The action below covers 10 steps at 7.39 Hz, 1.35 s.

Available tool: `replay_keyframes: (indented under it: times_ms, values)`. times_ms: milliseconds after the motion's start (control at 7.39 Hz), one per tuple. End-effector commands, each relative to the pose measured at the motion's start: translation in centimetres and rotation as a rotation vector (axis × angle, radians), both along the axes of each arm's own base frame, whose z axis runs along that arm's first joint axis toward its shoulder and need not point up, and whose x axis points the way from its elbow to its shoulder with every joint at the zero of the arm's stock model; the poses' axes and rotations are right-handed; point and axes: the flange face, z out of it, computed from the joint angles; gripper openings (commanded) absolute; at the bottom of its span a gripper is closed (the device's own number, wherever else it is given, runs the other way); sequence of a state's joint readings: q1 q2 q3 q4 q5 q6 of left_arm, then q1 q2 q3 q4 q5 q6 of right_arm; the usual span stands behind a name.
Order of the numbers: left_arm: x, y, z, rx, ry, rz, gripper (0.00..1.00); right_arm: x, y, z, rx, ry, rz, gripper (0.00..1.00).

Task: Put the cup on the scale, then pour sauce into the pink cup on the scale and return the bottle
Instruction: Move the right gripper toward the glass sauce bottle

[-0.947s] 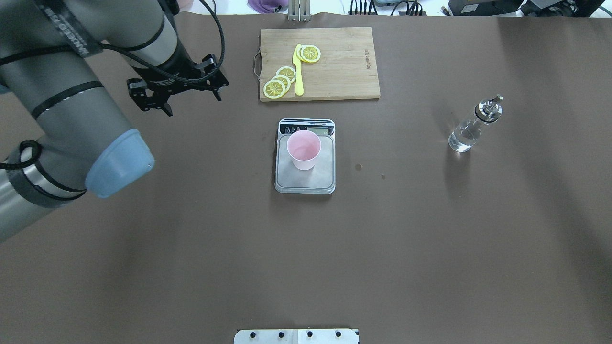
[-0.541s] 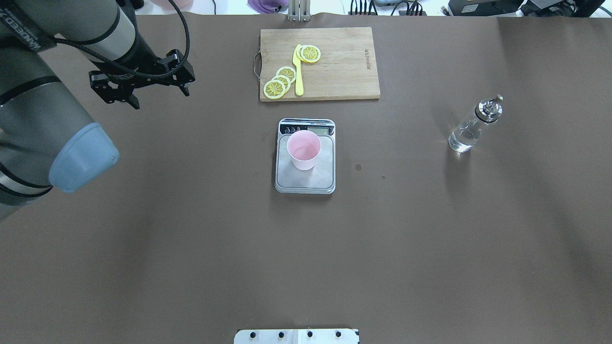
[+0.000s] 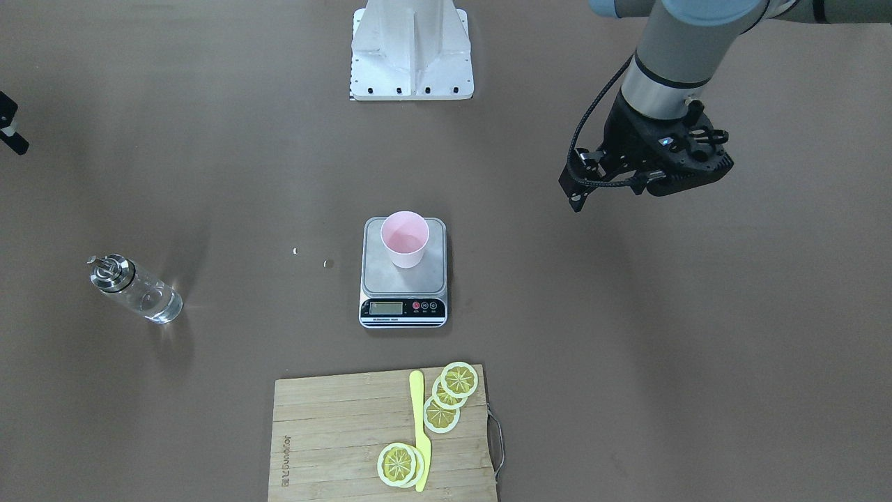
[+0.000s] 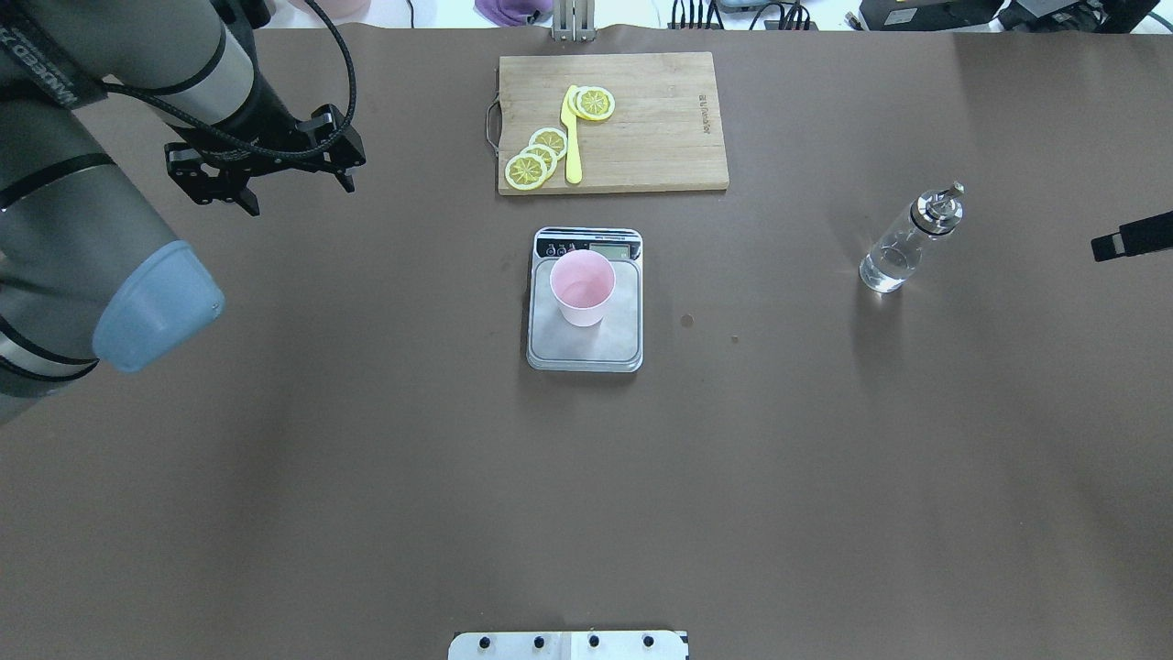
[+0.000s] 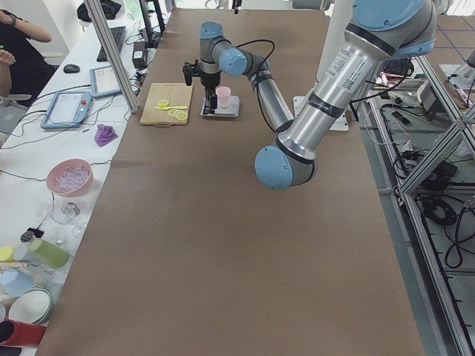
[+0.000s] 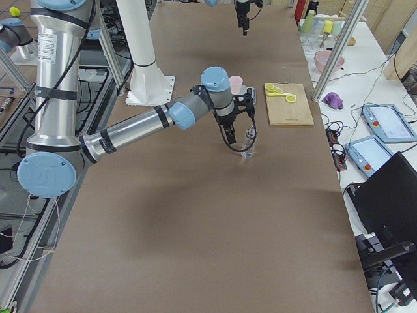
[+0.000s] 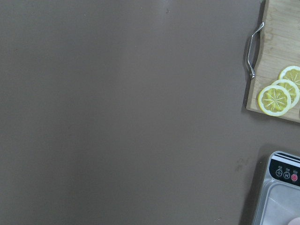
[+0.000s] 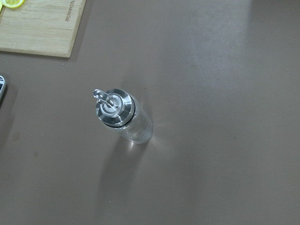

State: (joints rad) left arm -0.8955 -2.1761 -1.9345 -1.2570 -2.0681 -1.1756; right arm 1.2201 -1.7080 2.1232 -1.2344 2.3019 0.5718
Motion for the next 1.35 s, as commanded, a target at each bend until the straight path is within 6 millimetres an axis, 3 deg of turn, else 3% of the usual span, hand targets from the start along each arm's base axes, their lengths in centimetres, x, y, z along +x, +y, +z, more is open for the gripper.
replay_keyframes:
  times_ms: [0,135,406,811,947,1217]
  values:
    - [0.1,0.0,0.7,-0.005,-0.004,0.003,0.99,-4.1,1.8,-0.6,-0.008,-0.039,0.058,1.00]
    - [0.1,0.0,0.8,-0.006,-0.005,0.003,0.99,-6.9,3.0,-0.4,0.016,-0.025,0.063,1.00]
    - [0.1,-0.1,1.0,0.020,-0.015,0.034,0.99,-8.3,5.5,1.7,0.116,-0.002,0.088,1.00]
    - [0.4,-0.2,1.2,0.016,-0.018,0.037,0.99,-10.2,5.2,1.9,0.209,0.090,0.192,1.00]
    - [0.5,-0.2,1.1,0.016,-0.018,0.039,0.99,-12.2,5.4,3.3,0.239,0.142,0.212,1.00]
    - [0.7,-0.5,1.6,0.010,-0.024,0.040,0.99,-15.5,6.2,7.5,0.293,0.085,0.265,1.00]
